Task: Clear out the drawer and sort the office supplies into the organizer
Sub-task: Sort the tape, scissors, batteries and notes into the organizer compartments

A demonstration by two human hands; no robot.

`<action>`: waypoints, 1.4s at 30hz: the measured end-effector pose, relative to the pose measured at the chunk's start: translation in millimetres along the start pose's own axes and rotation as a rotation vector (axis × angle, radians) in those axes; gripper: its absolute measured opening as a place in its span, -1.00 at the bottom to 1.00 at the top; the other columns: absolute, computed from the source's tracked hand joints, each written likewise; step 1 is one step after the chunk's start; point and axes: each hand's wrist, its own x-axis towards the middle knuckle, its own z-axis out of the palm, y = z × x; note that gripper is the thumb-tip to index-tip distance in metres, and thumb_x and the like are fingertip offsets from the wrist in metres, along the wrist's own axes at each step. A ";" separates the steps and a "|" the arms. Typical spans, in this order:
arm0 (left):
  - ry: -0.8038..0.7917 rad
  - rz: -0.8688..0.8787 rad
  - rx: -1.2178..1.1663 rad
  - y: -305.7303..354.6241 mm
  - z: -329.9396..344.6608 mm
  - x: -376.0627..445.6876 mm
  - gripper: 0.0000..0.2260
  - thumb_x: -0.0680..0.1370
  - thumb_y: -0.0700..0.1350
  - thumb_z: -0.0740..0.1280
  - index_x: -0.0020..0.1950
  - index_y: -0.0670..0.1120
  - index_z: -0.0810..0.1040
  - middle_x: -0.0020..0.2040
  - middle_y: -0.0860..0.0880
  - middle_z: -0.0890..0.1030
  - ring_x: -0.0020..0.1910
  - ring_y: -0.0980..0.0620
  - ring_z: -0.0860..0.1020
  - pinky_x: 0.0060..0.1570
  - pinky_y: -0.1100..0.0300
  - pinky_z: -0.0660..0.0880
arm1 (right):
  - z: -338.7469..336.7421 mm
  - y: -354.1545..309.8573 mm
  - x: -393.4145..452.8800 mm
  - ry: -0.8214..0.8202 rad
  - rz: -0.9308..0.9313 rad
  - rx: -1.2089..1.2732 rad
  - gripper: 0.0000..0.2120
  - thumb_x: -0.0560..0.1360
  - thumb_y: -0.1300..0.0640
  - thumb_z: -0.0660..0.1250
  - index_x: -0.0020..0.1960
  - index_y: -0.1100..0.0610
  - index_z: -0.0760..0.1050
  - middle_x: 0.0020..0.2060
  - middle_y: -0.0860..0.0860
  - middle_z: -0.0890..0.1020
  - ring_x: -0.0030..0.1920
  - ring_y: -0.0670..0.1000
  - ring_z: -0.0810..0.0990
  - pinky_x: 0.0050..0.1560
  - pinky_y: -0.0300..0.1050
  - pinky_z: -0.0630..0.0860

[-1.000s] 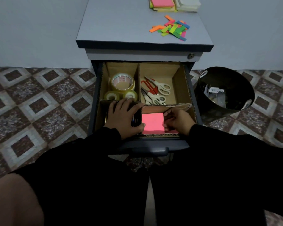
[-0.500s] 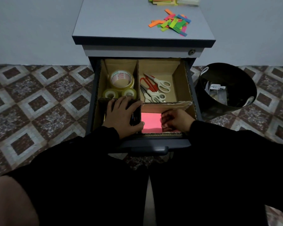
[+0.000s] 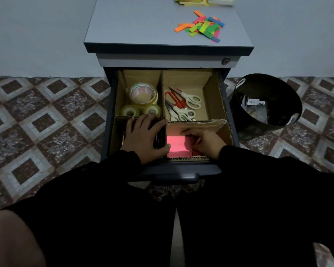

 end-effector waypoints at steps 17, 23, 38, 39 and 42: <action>-0.014 0.008 0.022 -0.9 0.2 1.1 -0.15 0.20 0.38 -0.13 0.48 0.16 0.17 0.51 -0.02 0.14 0.50 -0.03 0.02 0.39 0.00 -0.17 | 2.9 4.9 11.7 -0.227 0.091 -0.026 -0.40 0.41 0.27 0.43 0.39 0.03 0.35 -0.30 -0.18 0.38 -0.34 -0.19 0.36 -0.33 -0.39 0.30; -0.070 -0.012 0.050 3.7 -8.0 3.2 -0.12 0.18 0.45 -0.16 0.47 0.20 0.15 0.52 0.00 0.10 0.50 -0.01 0.04 0.39 -0.01 -0.13 | -3.3 0.0 -1.2 -0.024 -0.020 0.268 -0.83 0.44 0.40 0.35 -0.15 0.15 0.51 -0.26 -0.02 0.58 -0.46 -0.32 0.49 -0.38 -0.46 0.39; 0.165 0.152 -0.073 32.1 -122.8 129.3 -0.15 0.20 0.42 -0.02 0.35 0.01 0.42 0.28 -0.01 0.50 0.26 -0.02 0.46 0.27 0.03 0.35 | -154.1 -44.2 47.5 0.344 -0.255 0.081 -0.67 0.40 0.32 0.39 0.13 0.18 0.45 0.07 0.12 0.53 0.00 0.02 0.49 0.04 0.00 0.49; 0.165 0.166 -0.040 32.2 -131.5 140.3 -0.14 0.20 0.42 -0.04 0.37 0.02 0.40 0.30 -0.01 0.49 0.27 -0.03 0.45 0.28 0.04 0.34 | -167.6 -46.5 55.8 0.361 -0.251 0.075 -0.67 0.41 0.31 0.39 0.14 0.18 0.44 0.09 0.12 0.52 0.02 0.04 0.49 0.06 -0.02 0.48; 0.175 0.190 0.052 30.5 -153.9 177.9 -0.13 0.20 0.45 -0.08 0.39 0.05 0.36 0.34 0.00 0.45 0.30 -0.04 0.41 0.27 0.08 0.31 | -206.3 -51.8 83.8 0.434 -0.250 0.059 -0.66 0.41 0.30 0.40 0.15 0.17 0.45 0.09 0.12 0.53 0.03 0.10 0.53 0.03 -0.05 0.48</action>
